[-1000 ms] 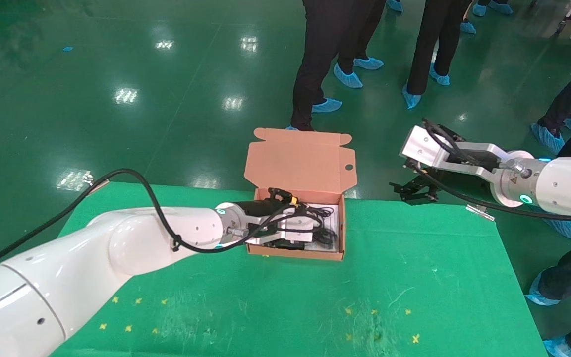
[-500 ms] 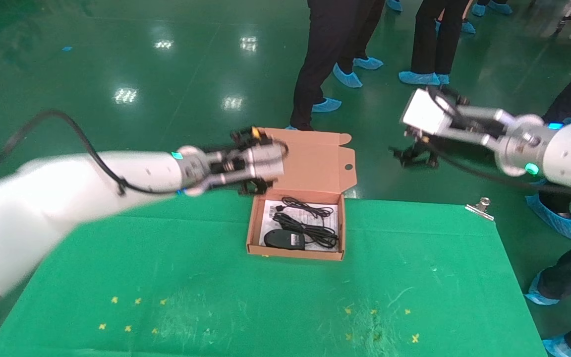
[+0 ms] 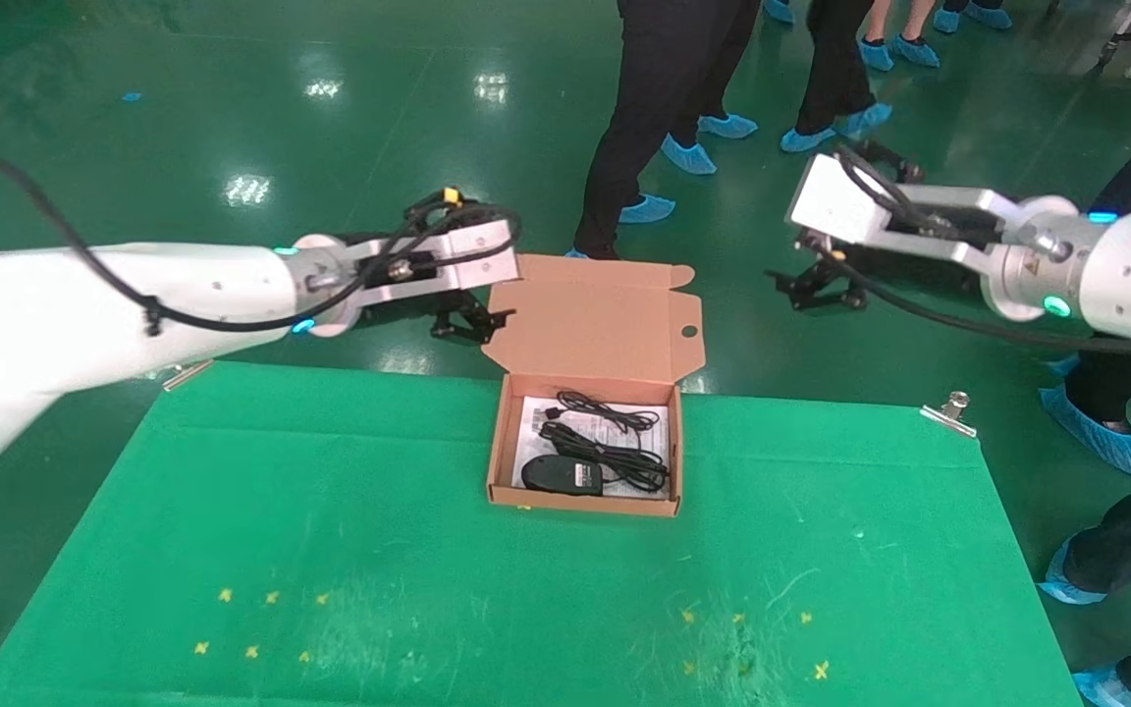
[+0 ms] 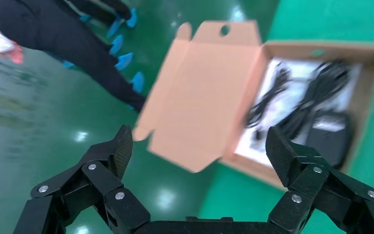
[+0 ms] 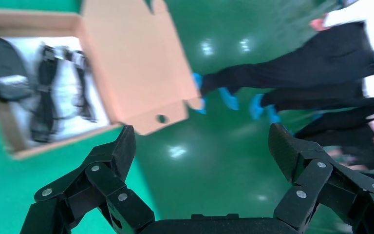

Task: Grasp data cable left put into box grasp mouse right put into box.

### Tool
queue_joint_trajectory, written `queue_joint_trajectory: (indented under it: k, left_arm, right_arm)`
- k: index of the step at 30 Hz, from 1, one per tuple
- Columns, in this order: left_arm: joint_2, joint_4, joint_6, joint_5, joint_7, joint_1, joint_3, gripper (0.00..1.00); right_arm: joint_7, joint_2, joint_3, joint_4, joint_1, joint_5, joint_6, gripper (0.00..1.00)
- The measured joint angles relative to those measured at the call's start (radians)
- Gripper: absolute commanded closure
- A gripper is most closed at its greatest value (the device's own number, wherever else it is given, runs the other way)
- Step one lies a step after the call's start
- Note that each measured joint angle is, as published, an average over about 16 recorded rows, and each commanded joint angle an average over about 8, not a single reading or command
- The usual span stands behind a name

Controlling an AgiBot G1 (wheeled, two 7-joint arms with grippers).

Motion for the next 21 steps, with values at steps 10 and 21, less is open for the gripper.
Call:
queue_joint_trajectory:
  k: [10,21]
  left_arm:
    - [-0.086,-0.07,0.151,-0.139,-0.006,0.096,-0.137,0.0]
    - [-0.184,-0.15,0.322,-0.297,-0.013,0.204,-0.293,0.0]
  right_arm:
    - [-0.052,0.025,0.146,0.016,-0.109,0.162,-0.148,0.0]
    - [-0.112,0.054,0.311,0.033,-0.233,0.346,-0.316,0.0]
